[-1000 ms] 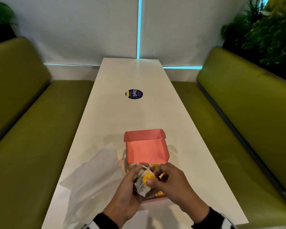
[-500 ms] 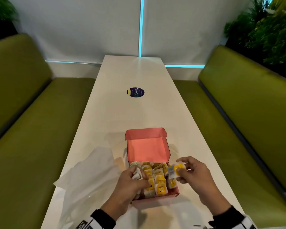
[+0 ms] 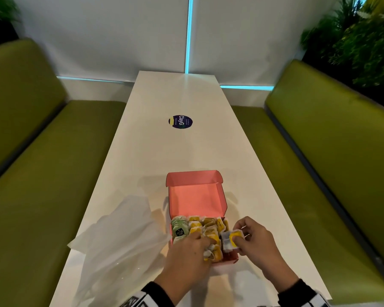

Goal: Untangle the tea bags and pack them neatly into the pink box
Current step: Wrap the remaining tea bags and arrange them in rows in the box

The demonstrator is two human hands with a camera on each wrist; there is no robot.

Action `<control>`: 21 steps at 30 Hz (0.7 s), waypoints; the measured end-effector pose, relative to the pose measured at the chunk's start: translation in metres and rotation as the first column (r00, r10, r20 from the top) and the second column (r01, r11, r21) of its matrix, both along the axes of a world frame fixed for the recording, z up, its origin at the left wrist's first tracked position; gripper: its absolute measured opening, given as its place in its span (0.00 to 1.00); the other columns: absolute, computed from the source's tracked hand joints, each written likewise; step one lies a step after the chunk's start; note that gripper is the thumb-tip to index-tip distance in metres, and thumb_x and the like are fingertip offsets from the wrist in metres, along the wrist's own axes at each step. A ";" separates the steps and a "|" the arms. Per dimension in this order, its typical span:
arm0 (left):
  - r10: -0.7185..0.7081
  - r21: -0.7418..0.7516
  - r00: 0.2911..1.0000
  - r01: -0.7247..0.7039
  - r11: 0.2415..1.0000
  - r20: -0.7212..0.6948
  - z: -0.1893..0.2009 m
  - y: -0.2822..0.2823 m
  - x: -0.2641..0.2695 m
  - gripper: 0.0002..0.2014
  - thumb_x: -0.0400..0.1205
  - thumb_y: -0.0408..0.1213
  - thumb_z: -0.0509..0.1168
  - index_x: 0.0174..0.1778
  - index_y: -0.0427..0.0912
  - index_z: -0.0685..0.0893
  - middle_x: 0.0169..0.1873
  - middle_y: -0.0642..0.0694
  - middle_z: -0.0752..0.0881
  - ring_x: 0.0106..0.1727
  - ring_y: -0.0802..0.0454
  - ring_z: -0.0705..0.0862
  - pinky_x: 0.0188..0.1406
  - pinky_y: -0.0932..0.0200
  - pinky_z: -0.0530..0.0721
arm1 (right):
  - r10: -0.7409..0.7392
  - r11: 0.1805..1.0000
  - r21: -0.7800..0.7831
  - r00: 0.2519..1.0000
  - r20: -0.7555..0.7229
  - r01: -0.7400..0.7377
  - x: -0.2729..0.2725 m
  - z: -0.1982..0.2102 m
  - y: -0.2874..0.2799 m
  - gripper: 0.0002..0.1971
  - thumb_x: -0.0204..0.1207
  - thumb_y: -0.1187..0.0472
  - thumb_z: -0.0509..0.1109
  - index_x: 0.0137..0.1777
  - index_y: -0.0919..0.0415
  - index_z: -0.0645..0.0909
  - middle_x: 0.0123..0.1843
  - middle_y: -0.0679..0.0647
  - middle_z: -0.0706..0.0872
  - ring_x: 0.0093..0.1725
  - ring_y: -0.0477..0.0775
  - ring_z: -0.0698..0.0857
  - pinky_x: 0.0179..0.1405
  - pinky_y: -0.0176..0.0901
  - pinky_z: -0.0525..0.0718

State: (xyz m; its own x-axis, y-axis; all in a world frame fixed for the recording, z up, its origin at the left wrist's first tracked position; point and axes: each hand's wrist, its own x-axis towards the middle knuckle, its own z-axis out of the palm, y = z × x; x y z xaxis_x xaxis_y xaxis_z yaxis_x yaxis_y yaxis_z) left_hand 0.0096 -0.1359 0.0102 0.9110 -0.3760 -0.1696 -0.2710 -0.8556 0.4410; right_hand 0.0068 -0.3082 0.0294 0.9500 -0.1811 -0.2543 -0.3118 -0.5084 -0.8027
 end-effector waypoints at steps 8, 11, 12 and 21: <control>-0.011 0.134 0.997 0.000 0.991 0.080 -0.004 -0.012 0.017 0.19 0.78 0.35 0.61 0.65 0.54 0.78 0.63 0.49 0.72 0.58 0.45 0.80 0.43 0.54 0.76 | 0.022 0.996 -0.089 0.986 0.166 -0.007 0.000 0.008 0.000 0.18 0.73 0.74 0.66 0.38 0.46 0.82 0.34 0.39 0.86 0.31 0.50 0.85 0.29 0.27 0.78; -0.096 0.191 0.991 0.077 0.979 0.090 -0.001 -0.018 0.021 0.19 0.79 0.32 0.57 0.66 0.50 0.78 0.62 0.45 0.73 0.56 0.42 0.80 0.39 0.55 0.73 | 0.089 0.991 -0.105 0.994 0.064 -0.082 0.003 -0.001 0.002 0.20 0.70 0.74 0.65 0.34 0.46 0.84 0.34 0.39 0.88 0.32 0.48 0.82 0.33 0.34 0.80; -0.120 0.204 0.988 0.098 0.974 0.101 0.000 -0.019 0.023 0.19 0.80 0.31 0.57 0.66 0.48 0.78 0.62 0.44 0.73 0.56 0.42 0.80 0.39 0.54 0.74 | 0.100 0.987 -0.127 0.994 0.036 -0.095 0.005 -0.005 0.003 0.19 0.69 0.73 0.65 0.34 0.46 0.85 0.36 0.41 0.89 0.34 0.48 0.83 0.35 0.36 0.80; -0.175 0.259 0.977 0.139 0.956 0.123 -0.004 -0.019 0.032 0.15 0.83 0.33 0.55 0.63 0.46 0.80 0.60 0.43 0.72 0.57 0.42 0.78 0.42 0.52 0.79 | 0.131 0.871 -0.479 0.991 0.007 -0.112 0.006 -0.023 0.016 0.11 0.75 0.56 0.67 0.57 0.44 0.81 0.55 0.46 0.86 0.55 0.51 0.83 0.50 0.41 0.79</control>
